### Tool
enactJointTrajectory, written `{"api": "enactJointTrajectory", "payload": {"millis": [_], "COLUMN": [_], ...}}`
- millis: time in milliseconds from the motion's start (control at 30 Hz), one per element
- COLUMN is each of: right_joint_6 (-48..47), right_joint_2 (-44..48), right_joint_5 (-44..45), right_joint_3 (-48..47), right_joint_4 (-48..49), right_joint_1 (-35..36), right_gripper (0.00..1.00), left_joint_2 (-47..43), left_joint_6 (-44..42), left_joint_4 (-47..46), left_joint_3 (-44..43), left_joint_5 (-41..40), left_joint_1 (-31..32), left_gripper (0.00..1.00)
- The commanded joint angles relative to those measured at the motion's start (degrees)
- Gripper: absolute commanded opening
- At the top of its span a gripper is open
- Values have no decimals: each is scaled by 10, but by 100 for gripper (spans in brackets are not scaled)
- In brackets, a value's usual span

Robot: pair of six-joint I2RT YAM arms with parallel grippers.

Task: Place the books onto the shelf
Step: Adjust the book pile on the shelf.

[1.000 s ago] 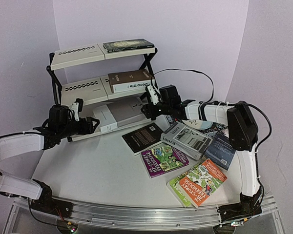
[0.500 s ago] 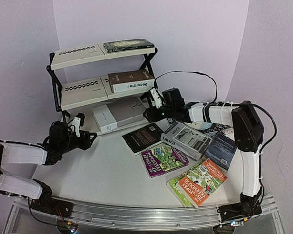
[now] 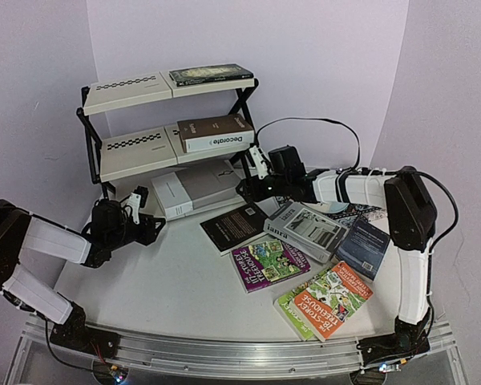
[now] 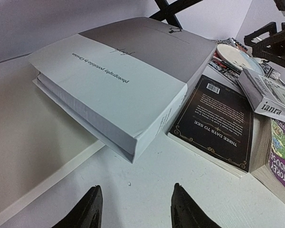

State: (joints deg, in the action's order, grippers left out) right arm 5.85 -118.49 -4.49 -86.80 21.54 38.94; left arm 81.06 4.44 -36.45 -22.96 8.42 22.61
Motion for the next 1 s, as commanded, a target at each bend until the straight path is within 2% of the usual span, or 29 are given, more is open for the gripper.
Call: {"api": "enactJointTrajectory", "payload": {"millis": [0, 133, 367, 633, 800, 967], "right_joint_6": [6, 9, 9, 13, 31, 35], "right_joint_2": [35, 32, 32, 25, 10, -13], "right_joint_5": [-3, -3, -3, 1, 43, 40], "right_joint_3": [0, 0, -1, -3, -18, -31], "right_joint_4": [14, 17, 19, 20, 4, -7], "right_joint_1": [2, 2, 2, 3, 0, -18], "right_gripper": [75, 75, 75, 75, 71, 68], "left_joint_2": [28, 58, 107, 131, 149, 160], "left_joint_6": [-6, -4, -7, -2, 1, 4], "left_joint_4": [-38, -42, -47, -48, -48, -47], "left_joint_3": [-38, -59, -99, -128, -148, -162], "left_joint_5": [7, -6, -6, -14, -16, -22], "left_joint_1": [2, 2, 2, 2, 2, 2], "left_gripper": [47, 40, 38, 20, 18, 18]}}
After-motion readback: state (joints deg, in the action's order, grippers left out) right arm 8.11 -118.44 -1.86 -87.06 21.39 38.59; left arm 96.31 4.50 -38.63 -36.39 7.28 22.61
